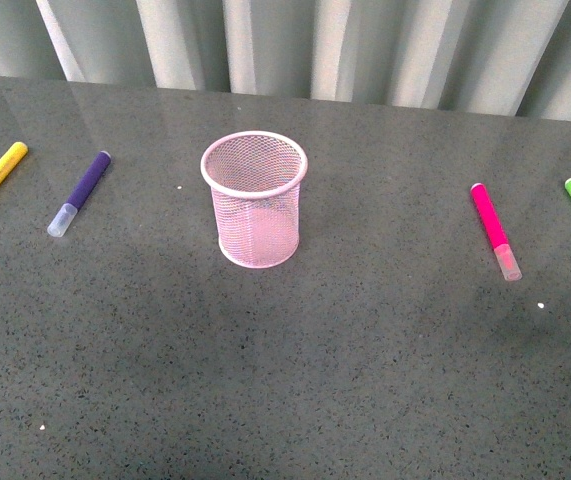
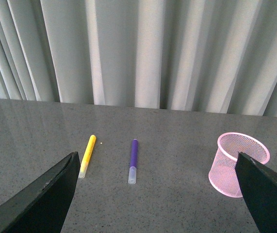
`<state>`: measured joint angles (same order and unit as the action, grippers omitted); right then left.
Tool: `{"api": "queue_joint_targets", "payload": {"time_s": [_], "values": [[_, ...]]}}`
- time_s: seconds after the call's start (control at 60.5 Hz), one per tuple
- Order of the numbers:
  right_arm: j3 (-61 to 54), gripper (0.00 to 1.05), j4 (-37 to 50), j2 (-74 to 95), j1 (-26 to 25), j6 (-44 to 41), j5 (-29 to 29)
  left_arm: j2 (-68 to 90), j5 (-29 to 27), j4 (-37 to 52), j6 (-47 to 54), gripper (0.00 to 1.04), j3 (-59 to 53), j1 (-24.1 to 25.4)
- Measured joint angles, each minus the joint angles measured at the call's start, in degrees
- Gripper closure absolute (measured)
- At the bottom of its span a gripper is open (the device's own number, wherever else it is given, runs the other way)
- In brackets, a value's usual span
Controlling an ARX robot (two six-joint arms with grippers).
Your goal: Insert purple and pink pens into pink cup
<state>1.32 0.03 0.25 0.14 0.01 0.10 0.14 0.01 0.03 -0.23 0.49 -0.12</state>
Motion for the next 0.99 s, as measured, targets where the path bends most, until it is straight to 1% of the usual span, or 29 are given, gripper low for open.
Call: {"api": "queue_joint_targets", "payload": {"time_s": [0.992], "values": [[0.0,0.07,0.0,0.0,0.0,0.02,0.0,0.0,0.0,0.0,-0.02,0.07,0.0,0.0]]}}
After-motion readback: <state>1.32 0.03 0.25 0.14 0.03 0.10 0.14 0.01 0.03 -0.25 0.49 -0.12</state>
